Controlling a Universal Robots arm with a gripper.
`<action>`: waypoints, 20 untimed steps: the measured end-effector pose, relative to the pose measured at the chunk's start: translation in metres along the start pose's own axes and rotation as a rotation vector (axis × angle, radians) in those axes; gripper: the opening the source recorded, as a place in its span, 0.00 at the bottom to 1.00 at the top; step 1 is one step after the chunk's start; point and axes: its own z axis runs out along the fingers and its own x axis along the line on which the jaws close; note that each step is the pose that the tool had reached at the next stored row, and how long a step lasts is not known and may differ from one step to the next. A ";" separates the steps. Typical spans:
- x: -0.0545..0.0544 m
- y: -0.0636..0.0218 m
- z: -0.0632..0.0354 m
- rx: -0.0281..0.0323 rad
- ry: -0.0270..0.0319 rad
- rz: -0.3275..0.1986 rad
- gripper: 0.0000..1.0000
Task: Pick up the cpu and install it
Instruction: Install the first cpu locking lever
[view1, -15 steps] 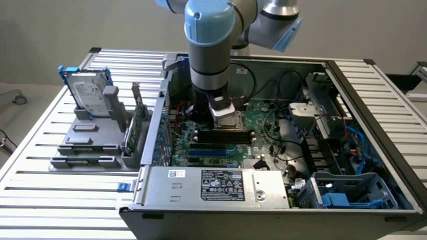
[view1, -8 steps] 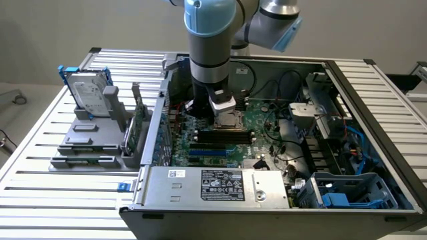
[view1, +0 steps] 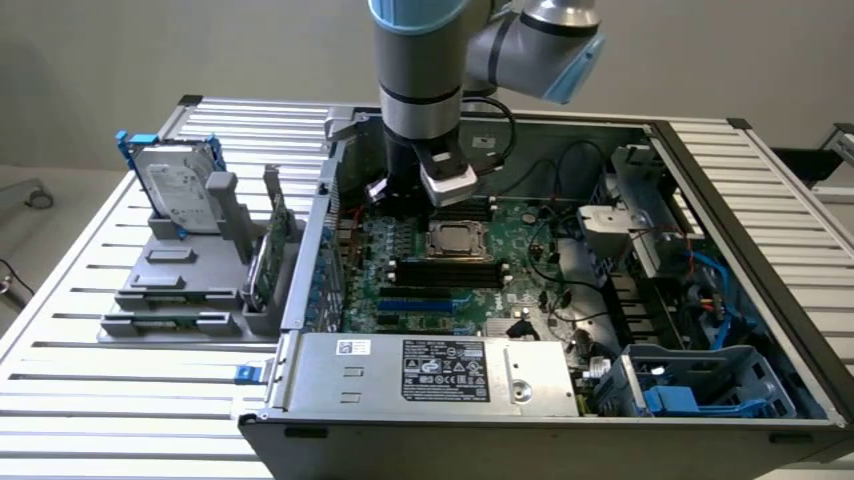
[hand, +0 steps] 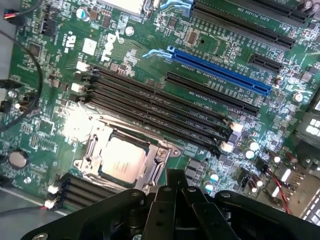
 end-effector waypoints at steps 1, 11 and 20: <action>0.000 -0.0008 -0.0026 0.0001 -0.0011 -0.007 0.11; 0.004 -0.0078 -0.0261 -0.0025 -0.0143 -0.081 0.11; 0.005 -0.0091 -0.0343 -0.0115 -0.0328 -0.169 0.11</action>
